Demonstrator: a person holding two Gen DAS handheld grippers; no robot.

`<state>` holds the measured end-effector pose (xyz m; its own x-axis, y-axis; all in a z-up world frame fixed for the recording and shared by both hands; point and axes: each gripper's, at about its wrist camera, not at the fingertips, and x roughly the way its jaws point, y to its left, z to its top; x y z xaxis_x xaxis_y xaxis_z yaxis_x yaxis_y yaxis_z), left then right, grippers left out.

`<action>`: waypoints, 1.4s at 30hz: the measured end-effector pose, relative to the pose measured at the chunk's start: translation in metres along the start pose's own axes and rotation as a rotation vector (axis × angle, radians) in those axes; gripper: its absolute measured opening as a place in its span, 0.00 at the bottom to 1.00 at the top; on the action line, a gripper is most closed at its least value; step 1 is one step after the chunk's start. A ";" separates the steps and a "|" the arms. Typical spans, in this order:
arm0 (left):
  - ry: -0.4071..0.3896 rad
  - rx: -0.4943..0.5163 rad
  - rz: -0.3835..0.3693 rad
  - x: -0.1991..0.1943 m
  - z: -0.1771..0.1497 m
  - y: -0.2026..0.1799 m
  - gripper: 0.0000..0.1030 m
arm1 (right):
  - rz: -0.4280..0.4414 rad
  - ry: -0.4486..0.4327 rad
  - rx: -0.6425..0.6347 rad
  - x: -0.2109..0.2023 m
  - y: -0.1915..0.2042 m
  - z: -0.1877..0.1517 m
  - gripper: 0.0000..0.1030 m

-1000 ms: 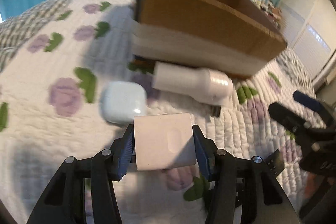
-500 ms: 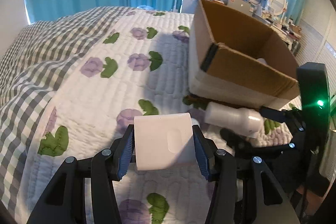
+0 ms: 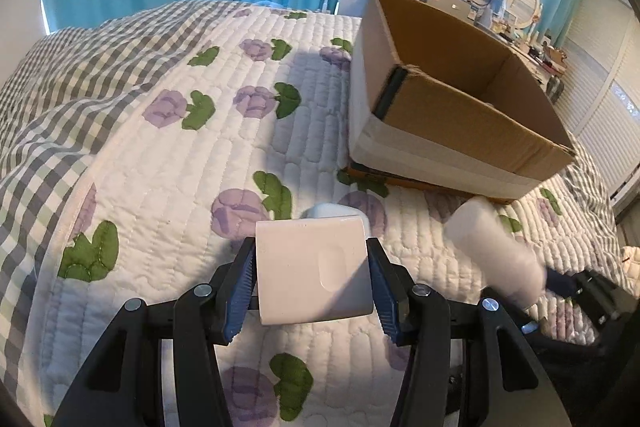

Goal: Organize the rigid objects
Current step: 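Lower the adapter and white hair dryer into the box and release both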

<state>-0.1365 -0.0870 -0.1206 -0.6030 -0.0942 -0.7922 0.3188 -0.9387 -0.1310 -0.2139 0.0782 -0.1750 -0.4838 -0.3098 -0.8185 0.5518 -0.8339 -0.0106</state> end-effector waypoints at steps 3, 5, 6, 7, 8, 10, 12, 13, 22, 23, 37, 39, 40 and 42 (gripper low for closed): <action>-0.017 0.029 -0.016 -0.012 0.001 -0.010 0.52 | -0.004 -0.041 0.045 -0.026 -0.013 0.007 0.55; -0.038 0.051 -0.011 -0.024 0.007 -0.017 0.52 | -0.017 -0.065 0.054 -0.041 -0.021 0.014 0.55; -0.050 0.057 -0.007 -0.030 0.010 -0.020 0.52 | -0.023 -0.076 0.055 -0.047 -0.025 0.019 0.55; -0.064 0.065 -0.009 -0.037 0.015 -0.025 0.52 | -0.028 -0.086 0.056 -0.055 -0.030 0.024 0.55; -0.073 0.070 -0.020 -0.044 0.020 -0.028 0.52 | -0.030 -0.097 0.059 -0.063 -0.033 0.032 0.55; -0.086 0.075 -0.054 -0.057 0.032 -0.034 0.52 | -0.029 -0.123 0.062 -0.075 -0.038 0.046 0.55; -0.103 0.089 -0.083 -0.068 0.047 -0.042 0.52 | -0.039 -0.151 0.054 -0.090 -0.044 0.059 0.55; -0.111 0.101 -0.088 -0.070 0.056 -0.046 0.52 | -0.047 -0.170 0.050 -0.096 -0.047 0.067 0.55; -0.128 0.198 -0.124 -0.035 0.139 -0.088 0.52 | -0.077 -0.239 0.052 -0.098 -0.077 0.136 0.55; -0.114 0.203 -0.115 -0.023 0.144 -0.092 0.52 | -0.071 -0.245 0.063 -0.094 -0.082 0.141 0.55; -0.114 0.360 0.002 0.057 0.119 -0.119 0.54 | -0.016 -0.211 0.084 -0.015 -0.112 0.160 0.55; -0.133 0.340 -0.001 0.052 0.122 -0.118 0.67 | -0.012 -0.202 0.093 -0.011 -0.116 0.157 0.55; -0.132 0.329 0.008 0.049 0.124 -0.117 0.68 | -0.011 -0.199 0.098 -0.010 -0.119 0.156 0.55; -0.137 0.311 0.005 0.042 0.127 -0.114 0.68 | -0.005 -0.194 0.105 -0.011 -0.120 0.156 0.55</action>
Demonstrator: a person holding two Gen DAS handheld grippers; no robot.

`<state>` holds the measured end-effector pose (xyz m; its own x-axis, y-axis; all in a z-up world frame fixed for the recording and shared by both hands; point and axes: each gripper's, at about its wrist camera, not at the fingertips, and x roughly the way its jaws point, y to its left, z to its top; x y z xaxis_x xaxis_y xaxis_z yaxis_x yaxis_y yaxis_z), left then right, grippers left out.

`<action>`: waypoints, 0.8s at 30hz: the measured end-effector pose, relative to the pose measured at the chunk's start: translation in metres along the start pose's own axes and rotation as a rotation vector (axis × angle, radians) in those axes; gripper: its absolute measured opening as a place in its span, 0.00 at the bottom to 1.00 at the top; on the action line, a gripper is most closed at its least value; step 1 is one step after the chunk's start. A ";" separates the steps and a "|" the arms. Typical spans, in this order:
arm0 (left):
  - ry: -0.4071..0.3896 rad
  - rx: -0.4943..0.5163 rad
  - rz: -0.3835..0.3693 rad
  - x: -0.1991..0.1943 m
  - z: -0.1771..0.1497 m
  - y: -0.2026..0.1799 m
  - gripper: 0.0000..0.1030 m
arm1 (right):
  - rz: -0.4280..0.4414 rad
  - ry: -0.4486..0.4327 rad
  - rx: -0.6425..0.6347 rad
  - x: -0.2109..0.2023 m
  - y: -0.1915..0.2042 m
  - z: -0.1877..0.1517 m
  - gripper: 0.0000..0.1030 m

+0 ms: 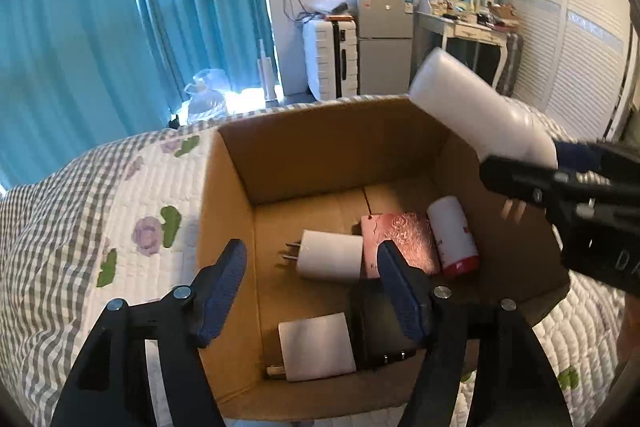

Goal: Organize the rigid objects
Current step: 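Lower the adapter and white hair dryer into the box and release both, then grasp the black remote with the right tool while the left tool grasps the earbud case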

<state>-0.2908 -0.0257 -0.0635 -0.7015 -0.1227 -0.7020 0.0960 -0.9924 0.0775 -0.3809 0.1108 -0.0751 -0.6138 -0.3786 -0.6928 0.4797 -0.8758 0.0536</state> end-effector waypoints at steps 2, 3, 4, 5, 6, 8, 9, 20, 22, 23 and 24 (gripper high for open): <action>-0.009 -0.017 -0.018 -0.010 0.003 0.005 0.68 | -0.002 0.007 -0.013 -0.001 0.002 0.000 0.55; -0.013 -0.026 -0.024 -0.013 0.004 0.007 0.68 | -0.006 0.011 -0.021 -0.001 0.005 -0.001 0.55; -0.020 -0.038 -0.035 -0.018 0.005 0.011 0.68 | -0.009 0.019 -0.026 0.001 0.007 -0.001 0.55; -0.023 -0.047 -0.040 -0.022 0.006 0.013 0.68 | -0.010 0.027 -0.025 0.004 0.008 -0.002 0.55; -0.028 -0.058 -0.038 -0.027 0.005 0.016 0.69 | -0.009 0.038 -0.020 0.008 0.009 -0.003 0.55; -0.038 -0.065 -0.042 -0.032 0.004 0.020 0.69 | -0.010 0.059 -0.018 0.018 0.013 -0.006 0.55; -0.046 -0.067 -0.041 -0.035 0.002 0.022 0.70 | -0.017 0.063 -0.022 0.019 0.018 -0.007 0.55; -0.058 -0.125 -0.024 -0.068 -0.015 0.045 0.70 | -0.059 0.000 -0.015 -0.013 0.023 -0.017 0.81; -0.051 -0.134 -0.007 -0.083 -0.021 0.045 0.70 | -0.064 -0.007 -0.025 -0.033 0.024 -0.022 0.81; -0.050 -0.138 -0.006 -0.091 -0.025 0.046 0.70 | -0.067 -0.012 -0.032 -0.048 0.025 -0.026 0.81; -0.049 -0.144 -0.005 -0.100 -0.028 0.047 0.72 | -0.077 -0.020 -0.035 -0.059 0.026 -0.029 0.81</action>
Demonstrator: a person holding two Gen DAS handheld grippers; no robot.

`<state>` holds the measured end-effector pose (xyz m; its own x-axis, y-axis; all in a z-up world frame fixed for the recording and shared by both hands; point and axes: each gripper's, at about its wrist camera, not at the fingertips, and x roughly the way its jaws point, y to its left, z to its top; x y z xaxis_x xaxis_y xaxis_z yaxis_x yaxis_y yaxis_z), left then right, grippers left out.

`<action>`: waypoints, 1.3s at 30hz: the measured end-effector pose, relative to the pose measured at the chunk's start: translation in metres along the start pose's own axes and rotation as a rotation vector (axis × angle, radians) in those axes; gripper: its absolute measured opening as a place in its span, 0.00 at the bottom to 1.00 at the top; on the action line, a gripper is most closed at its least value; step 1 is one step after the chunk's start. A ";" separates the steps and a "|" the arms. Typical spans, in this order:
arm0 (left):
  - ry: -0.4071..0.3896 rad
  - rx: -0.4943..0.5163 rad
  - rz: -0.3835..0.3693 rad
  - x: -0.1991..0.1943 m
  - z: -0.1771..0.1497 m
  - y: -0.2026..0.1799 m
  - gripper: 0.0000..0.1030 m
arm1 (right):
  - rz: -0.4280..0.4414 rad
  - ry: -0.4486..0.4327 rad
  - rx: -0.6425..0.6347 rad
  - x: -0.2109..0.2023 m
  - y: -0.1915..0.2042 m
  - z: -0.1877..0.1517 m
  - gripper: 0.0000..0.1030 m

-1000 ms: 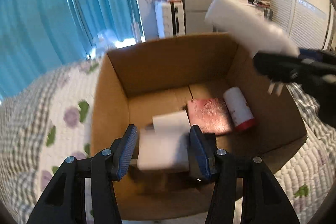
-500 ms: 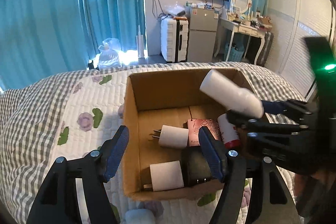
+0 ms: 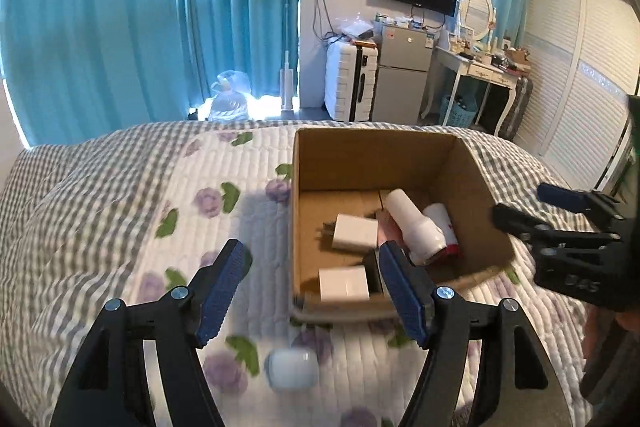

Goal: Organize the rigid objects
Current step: 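Grasp the black remote with the right tool while the left tool grasps the earbud case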

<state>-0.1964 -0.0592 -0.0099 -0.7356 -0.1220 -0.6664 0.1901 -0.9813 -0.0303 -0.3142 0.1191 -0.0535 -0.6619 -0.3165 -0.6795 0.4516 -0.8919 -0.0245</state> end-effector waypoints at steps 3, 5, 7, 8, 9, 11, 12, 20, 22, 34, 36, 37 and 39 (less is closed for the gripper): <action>-0.004 -0.006 -0.004 -0.032 -0.014 0.000 0.73 | -0.011 -0.023 -0.001 -0.041 0.002 -0.014 0.81; -0.007 0.016 0.004 -0.048 -0.023 -0.002 0.73 | -0.012 -0.018 -0.012 -0.065 0.005 -0.028 0.81; -0.014 0.024 0.015 -0.067 -0.033 -0.003 0.74 | -0.021 -0.012 -0.033 -0.080 0.009 -0.039 0.81; -0.013 0.021 0.012 -0.073 -0.039 -0.004 0.74 | -0.027 -0.006 -0.049 -0.089 0.013 -0.049 0.81; -0.011 0.019 0.010 -0.079 -0.044 -0.005 0.74 | -0.030 -0.002 -0.056 -0.094 0.014 -0.057 0.82; -0.007 0.021 0.020 -0.089 -0.060 -0.007 0.75 | -0.011 0.020 -0.070 -0.101 0.020 -0.077 0.82; -0.004 0.028 0.034 -0.091 -0.069 -0.008 0.75 | 0.002 0.036 -0.080 -0.101 0.022 -0.085 0.82; 0.090 0.007 0.064 -0.068 -0.139 -0.008 0.75 | 0.020 0.270 -0.347 -0.050 0.073 -0.176 0.81; 0.118 -0.006 0.064 -0.058 -0.154 -0.004 0.75 | 0.005 0.320 -0.415 -0.038 0.082 -0.191 0.81; 0.225 -0.095 0.075 -0.029 -0.184 0.025 0.75 | -0.022 0.420 -0.489 0.023 0.091 -0.209 0.82; 0.234 -0.089 0.084 -0.027 -0.185 0.024 0.75 | -0.012 0.412 -0.489 0.030 0.092 -0.206 0.81; 0.236 -0.088 0.085 -0.026 -0.185 0.024 0.75 | -0.004 0.406 -0.495 0.034 0.093 -0.204 0.80; 0.239 -0.088 0.087 -0.026 -0.185 0.025 0.75 | 0.047 0.396 -0.481 0.037 0.094 -0.199 0.60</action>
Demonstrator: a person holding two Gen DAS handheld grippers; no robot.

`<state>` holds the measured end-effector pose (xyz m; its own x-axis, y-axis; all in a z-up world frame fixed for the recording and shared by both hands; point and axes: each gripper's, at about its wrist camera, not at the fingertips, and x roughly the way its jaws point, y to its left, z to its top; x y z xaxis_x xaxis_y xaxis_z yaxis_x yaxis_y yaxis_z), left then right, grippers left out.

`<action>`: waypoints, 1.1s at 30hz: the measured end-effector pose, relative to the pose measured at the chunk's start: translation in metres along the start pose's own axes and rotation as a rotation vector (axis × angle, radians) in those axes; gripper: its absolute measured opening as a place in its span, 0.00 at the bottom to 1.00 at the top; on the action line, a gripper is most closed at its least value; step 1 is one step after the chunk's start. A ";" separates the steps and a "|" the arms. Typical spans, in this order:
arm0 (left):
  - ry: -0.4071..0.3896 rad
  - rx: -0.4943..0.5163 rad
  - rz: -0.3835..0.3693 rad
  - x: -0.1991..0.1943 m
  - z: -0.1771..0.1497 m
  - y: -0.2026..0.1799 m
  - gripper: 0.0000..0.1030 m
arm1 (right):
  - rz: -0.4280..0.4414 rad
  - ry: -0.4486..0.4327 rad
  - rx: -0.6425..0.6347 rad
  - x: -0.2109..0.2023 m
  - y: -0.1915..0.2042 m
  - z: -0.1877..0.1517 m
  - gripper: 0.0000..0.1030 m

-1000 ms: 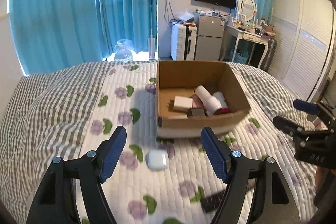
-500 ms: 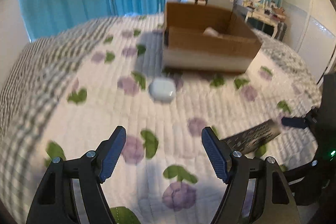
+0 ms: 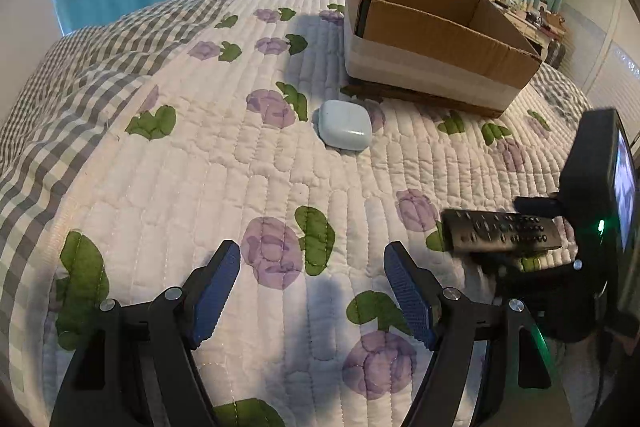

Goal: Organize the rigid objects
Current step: 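Grasp the black remote with the right tool while the left tool grasps the earbud case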

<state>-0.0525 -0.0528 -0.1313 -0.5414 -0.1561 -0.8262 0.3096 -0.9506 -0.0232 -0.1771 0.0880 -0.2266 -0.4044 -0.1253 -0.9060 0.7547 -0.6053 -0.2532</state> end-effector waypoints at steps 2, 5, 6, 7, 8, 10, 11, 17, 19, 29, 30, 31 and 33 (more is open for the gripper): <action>0.005 0.000 0.004 0.000 0.000 0.000 0.75 | 0.044 -0.013 0.031 -0.002 -0.006 0.003 0.46; 0.023 0.004 0.015 0.002 0.002 -0.001 0.75 | 0.087 -0.024 0.097 -0.008 -0.019 0.004 0.33; 0.032 0.004 0.019 0.002 0.002 -0.002 0.75 | 0.097 -0.029 0.119 -0.011 -0.023 0.004 0.31; 0.044 0.004 0.024 0.002 0.003 -0.002 0.75 | 0.115 -0.034 0.153 -0.014 -0.030 0.005 0.29; 0.065 0.002 0.032 0.002 0.004 -0.002 0.75 | 0.136 -0.040 0.184 -0.017 -0.037 0.006 0.27; 0.088 -0.005 0.032 -0.002 0.009 -0.003 0.75 | 0.163 -0.055 0.244 -0.021 -0.052 0.009 0.24; 0.091 -0.010 0.030 -0.004 0.011 -0.003 0.75 | 0.174 -0.062 0.276 -0.022 -0.059 0.011 0.22; 0.068 0.011 0.051 -0.008 0.051 -0.012 0.75 | 0.197 -0.102 0.409 -0.030 -0.091 0.027 0.18; 0.044 0.016 0.074 -0.002 0.067 -0.017 0.75 | 0.177 -0.114 0.421 -0.032 -0.095 0.033 0.18; 0.010 0.067 0.113 0.077 0.095 -0.042 0.75 | 0.177 -0.117 0.464 0.001 -0.090 0.047 0.19; 0.001 0.060 0.101 0.083 0.094 -0.039 0.75 | 0.170 -0.106 0.462 0.007 -0.088 0.046 0.19; -0.012 0.058 0.095 0.086 0.093 -0.038 0.75 | 0.166 -0.091 0.460 0.012 -0.086 0.043 0.19; -0.045 0.065 0.099 0.093 0.091 -0.033 0.75 | 0.172 -0.094 0.463 0.019 -0.083 0.036 0.19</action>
<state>-0.1839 -0.0606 -0.1567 -0.5459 -0.2610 -0.7961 0.3127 -0.9451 0.0954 -0.2662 0.1073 -0.2104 -0.3548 -0.3116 -0.8815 0.5152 -0.8519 0.0938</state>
